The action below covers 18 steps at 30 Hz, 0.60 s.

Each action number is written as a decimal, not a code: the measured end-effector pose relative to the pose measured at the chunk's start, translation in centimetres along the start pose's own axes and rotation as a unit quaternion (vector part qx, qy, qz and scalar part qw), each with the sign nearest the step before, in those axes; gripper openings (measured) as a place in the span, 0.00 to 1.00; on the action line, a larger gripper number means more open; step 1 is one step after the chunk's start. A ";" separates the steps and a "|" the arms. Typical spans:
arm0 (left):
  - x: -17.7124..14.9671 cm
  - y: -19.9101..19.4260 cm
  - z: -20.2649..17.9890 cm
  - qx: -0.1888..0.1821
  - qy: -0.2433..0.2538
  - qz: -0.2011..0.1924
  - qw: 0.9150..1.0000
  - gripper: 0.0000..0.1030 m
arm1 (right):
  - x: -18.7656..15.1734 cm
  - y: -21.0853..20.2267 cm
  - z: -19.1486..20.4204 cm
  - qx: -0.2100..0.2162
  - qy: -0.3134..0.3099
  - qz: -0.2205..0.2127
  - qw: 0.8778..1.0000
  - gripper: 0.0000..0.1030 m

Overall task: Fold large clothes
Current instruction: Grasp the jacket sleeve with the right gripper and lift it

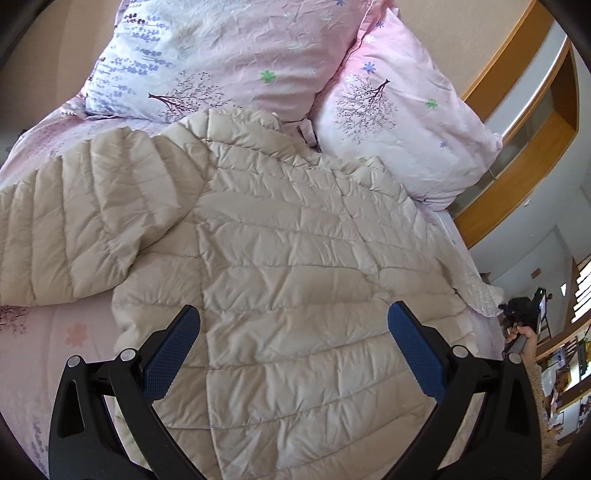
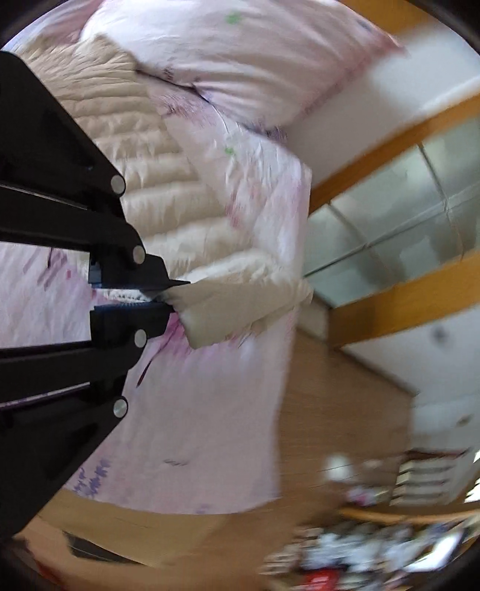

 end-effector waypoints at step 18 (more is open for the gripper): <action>1.6 5.6 -4.9 -0.108 -0.093 0.043 0.989 0.99 | -17.9 -13.9 27.6 0.415 -0.247 0.143 0.864 0.05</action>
Point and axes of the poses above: each gripper's, at about its wrist camera, not at the fingertips, and y roughly the way its jaws point, z to its left, x to its top, the point moved 4 cm from there along y, roughly the way its jaws point, and after that the axes turned 15 degrees about -z, right-handed, at the moved point
